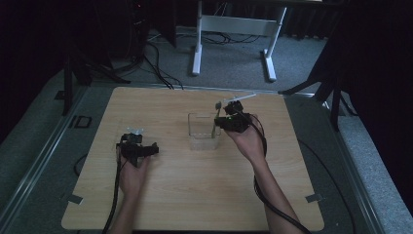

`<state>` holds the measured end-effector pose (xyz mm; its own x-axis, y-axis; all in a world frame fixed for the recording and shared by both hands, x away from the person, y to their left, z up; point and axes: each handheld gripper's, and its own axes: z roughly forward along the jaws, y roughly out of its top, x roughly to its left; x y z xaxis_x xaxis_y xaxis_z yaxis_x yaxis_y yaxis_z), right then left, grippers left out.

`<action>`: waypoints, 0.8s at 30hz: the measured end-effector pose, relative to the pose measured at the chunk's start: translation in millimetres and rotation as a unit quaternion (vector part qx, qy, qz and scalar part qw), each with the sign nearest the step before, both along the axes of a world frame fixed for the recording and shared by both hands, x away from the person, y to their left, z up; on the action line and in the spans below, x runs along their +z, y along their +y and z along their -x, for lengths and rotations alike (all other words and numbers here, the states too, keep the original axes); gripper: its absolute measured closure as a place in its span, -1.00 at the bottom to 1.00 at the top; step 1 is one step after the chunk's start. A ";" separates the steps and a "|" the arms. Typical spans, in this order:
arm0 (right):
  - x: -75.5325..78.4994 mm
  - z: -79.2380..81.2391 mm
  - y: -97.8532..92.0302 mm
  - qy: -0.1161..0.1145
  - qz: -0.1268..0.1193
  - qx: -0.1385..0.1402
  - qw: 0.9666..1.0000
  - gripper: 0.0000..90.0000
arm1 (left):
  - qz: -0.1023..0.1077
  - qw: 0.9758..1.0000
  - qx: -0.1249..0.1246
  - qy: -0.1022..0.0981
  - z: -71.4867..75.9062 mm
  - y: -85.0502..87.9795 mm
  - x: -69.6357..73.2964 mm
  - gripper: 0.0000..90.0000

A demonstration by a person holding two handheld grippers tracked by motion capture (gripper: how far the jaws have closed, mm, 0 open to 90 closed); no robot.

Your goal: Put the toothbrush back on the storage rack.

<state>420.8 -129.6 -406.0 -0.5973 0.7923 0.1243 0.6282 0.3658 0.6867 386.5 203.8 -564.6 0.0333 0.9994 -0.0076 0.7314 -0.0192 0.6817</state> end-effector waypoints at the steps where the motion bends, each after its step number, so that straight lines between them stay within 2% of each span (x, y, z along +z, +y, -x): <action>1: -1.8 -0.6 -0.3 0.004 0.001 0.000 1.000 0.78 | 0.000 1.000 0.000 0.000 0.0 0.0 0.0 -0.97; 3: -3.6 -1.0 -0.9 0.007 0.002 0.000 1.000 0.76 | -0.001 1.000 0.000 -0.001 0.0 0.1 0.0 -0.97; 6: -4.8 -0.8 -2.7 0.012 -0.011 0.003 1.000 0.45 | -0.001 1.000 0.000 0.000 0.0 0.1 0.0 -0.97; 8: -4.6 -0.4 -3.6 0.012 -0.017 0.003 1.000 0.44 | 0.000 1.000 0.000 -0.001 -0.1 0.0 -0.1 -0.97; 9: -3.5 1.4 -5.1 0.009 -0.018 0.003 1.000 0.36 | 0.001 1.000 0.001 -0.001 -0.1 -0.1 -0.1 -0.97; 14: -1.1 7.7 -10.8 0.001 -0.025 0.004 1.000 0.26 | 0.000 1.000 0.000 -0.001 -0.1 -0.1 -0.1 -0.97; 24: -3.0 17.4 -27.4 -0.004 -0.029 -0.005 1.000 0.21 | 0.000 1.000 0.000 0.000 0.0 0.0 0.0 -0.97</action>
